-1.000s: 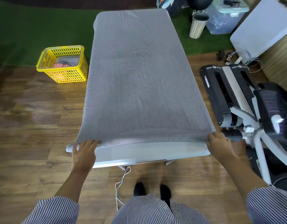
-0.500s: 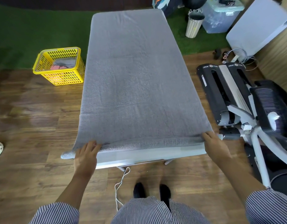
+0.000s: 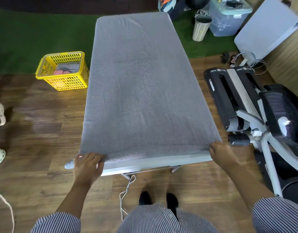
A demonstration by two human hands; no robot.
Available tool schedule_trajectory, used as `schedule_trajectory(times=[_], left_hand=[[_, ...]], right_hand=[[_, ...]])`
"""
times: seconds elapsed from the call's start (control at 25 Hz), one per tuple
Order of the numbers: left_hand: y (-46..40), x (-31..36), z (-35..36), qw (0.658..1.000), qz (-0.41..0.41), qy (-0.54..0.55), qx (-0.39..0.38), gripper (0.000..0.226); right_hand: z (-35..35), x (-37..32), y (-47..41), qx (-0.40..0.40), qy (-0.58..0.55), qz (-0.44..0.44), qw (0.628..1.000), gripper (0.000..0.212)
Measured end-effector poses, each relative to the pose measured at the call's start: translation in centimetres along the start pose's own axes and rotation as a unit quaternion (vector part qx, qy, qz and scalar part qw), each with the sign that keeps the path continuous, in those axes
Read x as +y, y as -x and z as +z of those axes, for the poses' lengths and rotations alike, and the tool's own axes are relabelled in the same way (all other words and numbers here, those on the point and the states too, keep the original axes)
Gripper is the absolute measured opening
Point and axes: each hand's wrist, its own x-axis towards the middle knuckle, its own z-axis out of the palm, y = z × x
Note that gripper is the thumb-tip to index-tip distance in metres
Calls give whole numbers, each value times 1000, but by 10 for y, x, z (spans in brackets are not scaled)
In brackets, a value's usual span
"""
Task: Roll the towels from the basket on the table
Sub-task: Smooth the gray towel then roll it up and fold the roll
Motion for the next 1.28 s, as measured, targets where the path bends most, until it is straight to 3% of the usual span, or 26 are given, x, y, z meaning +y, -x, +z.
schedule_trajectory(times=[0.16,0.28,0.4,0.6,0.8,0.92,1.04,1.12,1.2,1.28], left_hand=[[-2,-2,-4,998,-46,18,-40,28],[-3,8,-5,994,-106,-7,-32,26],[-1,9,-4,996,-88,7,1,27],[1,2,-1,999,-20,30,34,36],[-2,-7,-9,998,-7,-69,-14,26],[0,-9,-7,996,17,-91,-16,27],[-6,-3,-5,993,6,-111,-33,20],[-11,3,-3,993,-31,-105,-46,24],[-15,10,-5,994,-78,-70,-40,16],[-15,10,-4,995,-73,-59,-22,9]], right_hand=[[-5,-6,-3,-8,31,11,999,8],[-8,-11,-5,15,34,-26,999,18],[-9,-8,2,21,-15,-55,998,15],[-2,-4,3,45,30,-95,994,40],[-8,-12,-9,-18,58,-24,998,8],[-10,-13,-12,-43,73,-7,996,10],[-11,-18,-10,-8,62,-15,998,9],[-9,-18,-9,6,64,-25,998,21],[-6,-15,-6,27,60,-41,997,26],[-4,-15,-4,35,55,-49,997,30]])
